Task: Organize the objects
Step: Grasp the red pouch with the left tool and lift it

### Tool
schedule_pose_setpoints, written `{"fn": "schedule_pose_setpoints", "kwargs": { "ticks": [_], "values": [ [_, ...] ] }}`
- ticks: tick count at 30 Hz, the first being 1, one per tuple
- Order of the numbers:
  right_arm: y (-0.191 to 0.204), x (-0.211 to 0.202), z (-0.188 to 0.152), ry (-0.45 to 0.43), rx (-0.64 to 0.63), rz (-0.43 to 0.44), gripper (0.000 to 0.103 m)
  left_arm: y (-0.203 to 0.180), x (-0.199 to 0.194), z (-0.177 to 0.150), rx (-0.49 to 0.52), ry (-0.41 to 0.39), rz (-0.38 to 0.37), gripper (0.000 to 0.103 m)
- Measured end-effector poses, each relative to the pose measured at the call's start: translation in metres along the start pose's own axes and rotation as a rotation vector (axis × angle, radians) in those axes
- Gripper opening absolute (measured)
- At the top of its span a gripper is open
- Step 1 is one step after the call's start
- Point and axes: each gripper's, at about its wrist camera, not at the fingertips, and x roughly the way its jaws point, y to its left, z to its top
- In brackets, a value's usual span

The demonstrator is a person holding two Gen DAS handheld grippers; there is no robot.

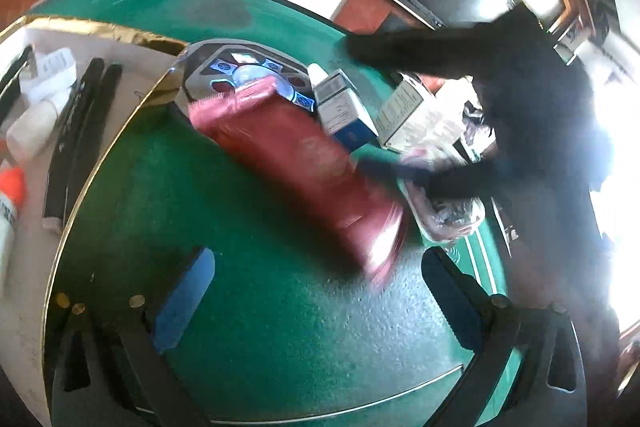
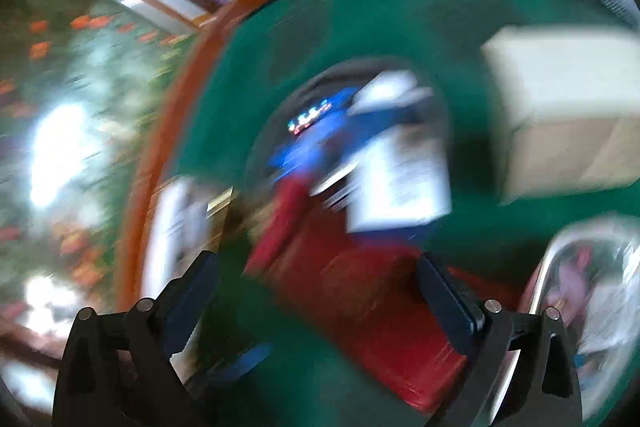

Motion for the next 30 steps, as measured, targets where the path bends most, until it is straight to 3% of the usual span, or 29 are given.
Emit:
{"fn": "schedule_pose_setpoints", "kwargs": {
  "ticks": [2, 5, 8, 10, 11, 13, 19, 26, 27, 29, 30],
  "values": [
    [0.006, -0.003, -0.022, 0.043, -0.010, 0.106, 0.100, 0.000, 0.000, 0.000, -0.005, 0.000, -0.004, 0.103],
    [0.016, -0.035, -0.055, -0.098, -0.075, 0.000, 0.101, -0.003, 0.001, -0.001, 0.012, 0.001, 0.014, 0.103],
    [0.015, -0.078, -0.076, -0.362, -0.089, -0.235, 0.101, -0.008, 0.003, -0.003, 0.042, -0.008, 0.056, 0.103],
    [0.009, -0.096, -0.083, -0.493, -0.061, -0.335, 0.101, -0.011, 0.006, -0.004, 0.067, -0.011, 0.092, 0.103],
    [0.005, -0.103, -0.084, -0.549, -0.045, -0.377, 0.101, -0.014, 0.007, -0.004, 0.082, -0.010, 0.114, 0.103],
    [-0.005, -0.112, -0.077, -0.602, -0.018, -0.370, 0.101, -0.018, 0.009, -0.006, 0.099, -0.003, 0.149, 0.103],
    [-0.040, -0.119, -0.078, -0.621, 0.092, -0.295, 0.101, -0.028, 0.028, 0.004, 0.128, 0.032, 0.281, 0.103],
    [-0.046, -0.136, -0.083, -0.678, 0.150, -0.233, 0.101, -0.052, 0.080, 0.022, 0.272, 0.070, 0.457, 0.102],
    [-0.048, -0.136, -0.082, -0.677, 0.162, -0.222, 0.101, -0.053, 0.080, 0.022, 0.274, 0.065, 0.450, 0.099],
    [-0.049, -0.135, -0.082, -0.671, 0.166, -0.226, 0.101, -0.053, 0.075, 0.022, 0.284, 0.048, 0.451, 0.081],
    [-0.048, -0.133, -0.082, -0.666, 0.163, -0.232, 0.101, -0.052, 0.069, 0.021, 0.287, 0.035, 0.445, 0.066]
  ]
}}
